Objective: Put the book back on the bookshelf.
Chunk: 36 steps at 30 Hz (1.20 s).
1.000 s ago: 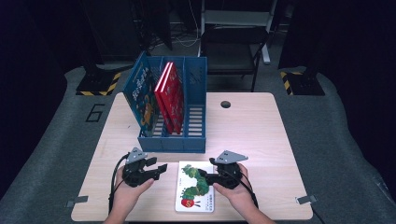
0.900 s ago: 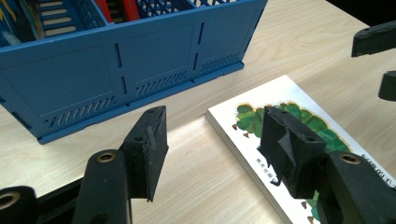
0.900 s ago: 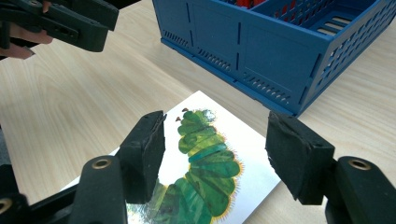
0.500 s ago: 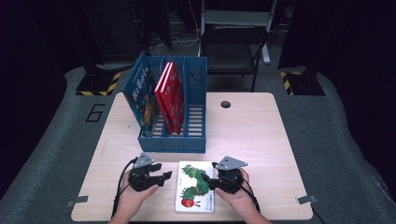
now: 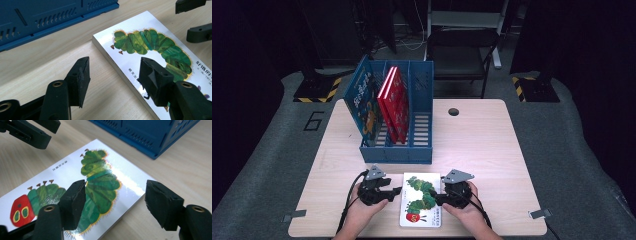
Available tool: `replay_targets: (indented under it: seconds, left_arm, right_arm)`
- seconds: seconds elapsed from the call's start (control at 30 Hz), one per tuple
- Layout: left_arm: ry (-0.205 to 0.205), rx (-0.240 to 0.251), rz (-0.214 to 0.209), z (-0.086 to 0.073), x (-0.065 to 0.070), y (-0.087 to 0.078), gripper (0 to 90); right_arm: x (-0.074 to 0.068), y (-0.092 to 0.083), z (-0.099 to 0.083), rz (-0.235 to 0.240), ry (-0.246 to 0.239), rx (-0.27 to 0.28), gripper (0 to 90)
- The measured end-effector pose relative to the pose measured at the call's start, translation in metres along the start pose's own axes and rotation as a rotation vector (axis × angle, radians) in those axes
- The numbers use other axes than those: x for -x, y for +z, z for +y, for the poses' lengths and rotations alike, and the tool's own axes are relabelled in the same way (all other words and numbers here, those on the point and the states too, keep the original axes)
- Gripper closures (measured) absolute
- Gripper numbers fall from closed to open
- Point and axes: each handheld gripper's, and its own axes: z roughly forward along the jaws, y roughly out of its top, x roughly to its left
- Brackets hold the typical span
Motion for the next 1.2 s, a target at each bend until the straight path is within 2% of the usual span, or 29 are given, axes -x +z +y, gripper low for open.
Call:
replay_targets:
  seconds: [0.13,0.23,0.27,0.3,0.37,0.57,0.63,0.83,1.0,1.07,1.13,1.2]
  left_arm:
    - [-0.009,-0.015,-0.008,-0.002,0.002,0.008,38.5]
    - [0.01,-0.032,-0.018,-0.001,0.003,0.011,36.5]
    - [-0.002,-0.018,-0.014,-0.001,0.004,0.013,35.9]
    - [0.0,-0.023,-0.021,-0.001,0.003,0.014,35.3]
    - [-0.02,-0.025,-0.039,-0.001,0.003,0.015,34.2]
    - [-0.036,-0.022,-0.047,0.0,0.004,0.022,32.6]
    - [-0.046,-0.022,-0.049,0.0,0.005,0.025,32.6]
    - [-0.022,-0.033,-0.054,0.003,0.004,0.035,32.9]
    - [-0.025,-0.039,-0.037,0.005,0.002,0.042,33.5]
    - [-0.022,-0.037,-0.045,0.005,0.002,0.045,33.6]
    - [-0.034,-0.028,-0.054,0.006,0.002,0.047,33.3]
    - [-0.026,-0.031,-0.067,0.006,0.0,0.049,31.7]
  right_arm:
    - [0.003,0.003,-0.003,0.023,0.032,-0.03,32.4]
    - [0.006,0.005,-0.006,0.044,0.067,-0.037,32.5]
    - [0.006,0.006,-0.007,0.041,0.085,-0.034,32.5]
    - [0.008,0.006,-0.008,0.043,0.076,-0.047,32.1]
    - [0.007,0.009,-0.011,0.035,0.089,-0.062,29.9]
    - [0.007,0.014,-0.013,0.043,0.114,-0.092,26.4]
    - [0.007,0.015,-0.013,0.043,0.124,-0.085,26.4]
    - [0.012,0.02,-0.011,0.041,0.145,-0.093,25.9]
    - [0.016,0.026,-0.011,0.072,0.188,-0.093,25.1]
    - [0.016,0.027,-0.01,0.069,0.169,-0.091,25.0]
    - [0.015,0.028,-0.009,0.073,0.17,-0.093,24.6]
    - [0.014,0.029,-0.008,0.067,0.181,-0.098,24.0]
